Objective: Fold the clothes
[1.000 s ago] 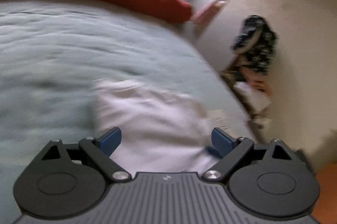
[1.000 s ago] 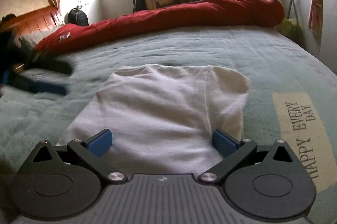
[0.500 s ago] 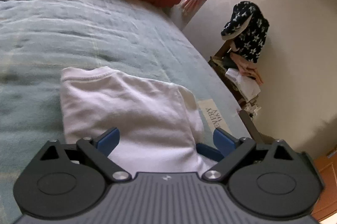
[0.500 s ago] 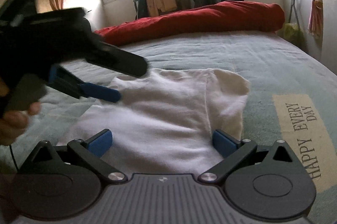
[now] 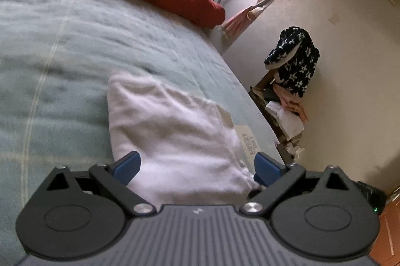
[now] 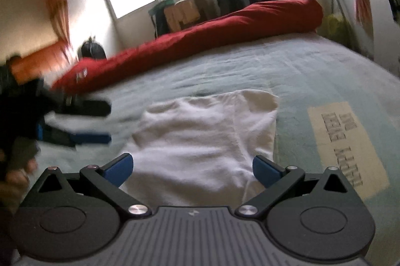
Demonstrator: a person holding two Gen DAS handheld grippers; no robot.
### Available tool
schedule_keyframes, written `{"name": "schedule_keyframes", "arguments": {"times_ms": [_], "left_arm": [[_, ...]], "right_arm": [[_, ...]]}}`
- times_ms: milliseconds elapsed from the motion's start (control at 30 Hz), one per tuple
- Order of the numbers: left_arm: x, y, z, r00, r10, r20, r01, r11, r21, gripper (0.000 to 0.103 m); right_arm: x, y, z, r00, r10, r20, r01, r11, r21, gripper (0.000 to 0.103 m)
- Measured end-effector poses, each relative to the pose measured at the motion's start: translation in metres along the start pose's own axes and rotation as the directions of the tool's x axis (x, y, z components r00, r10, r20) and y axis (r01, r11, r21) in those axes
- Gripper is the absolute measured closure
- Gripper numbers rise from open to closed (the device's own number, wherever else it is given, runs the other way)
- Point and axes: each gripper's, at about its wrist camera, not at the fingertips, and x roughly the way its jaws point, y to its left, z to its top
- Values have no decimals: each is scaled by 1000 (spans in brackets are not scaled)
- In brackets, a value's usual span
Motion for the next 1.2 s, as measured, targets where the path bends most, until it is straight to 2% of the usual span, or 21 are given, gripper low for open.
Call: {"name": "schedule_keyframes", "arguments": {"times_ms": [100,200,300,467,633,833,1067,1200], "left_arm": [[6,9,-9,1000,3,-19,-3,999,-40,6],[3,11,-9,1000,2,-3,-3,999,-52,6],[-11,13,-4,1000,6,31,-4,999,-54,6],[-20,26,-2,999,-4,48,9,994,-108,6],[-13,37,-8,999,-31,15,33,986,-161,6],[5,50,-12,999,-34,-30,26,976,-218,6],[19,60,-4,995,-83,-46,68,962,-266,6],[30,59,6,993,-91,-72,70,965,-251,6]], "right_arm": [[3,-4,2,1000,19,1,-19,999,37,0],[9,-7,-1,999,17,-27,-16,999,37,0],[3,-9,-1,999,27,-18,-27,999,33,0],[-10,-30,3,999,30,14,-32,991,132,0],[-5,-62,0,997,79,2,-76,952,296,0],[13,-89,-5,984,174,-20,-146,876,459,0],[40,-99,4,972,225,-67,-165,857,488,0],[59,-104,18,961,256,-102,-175,853,492,0]]}}
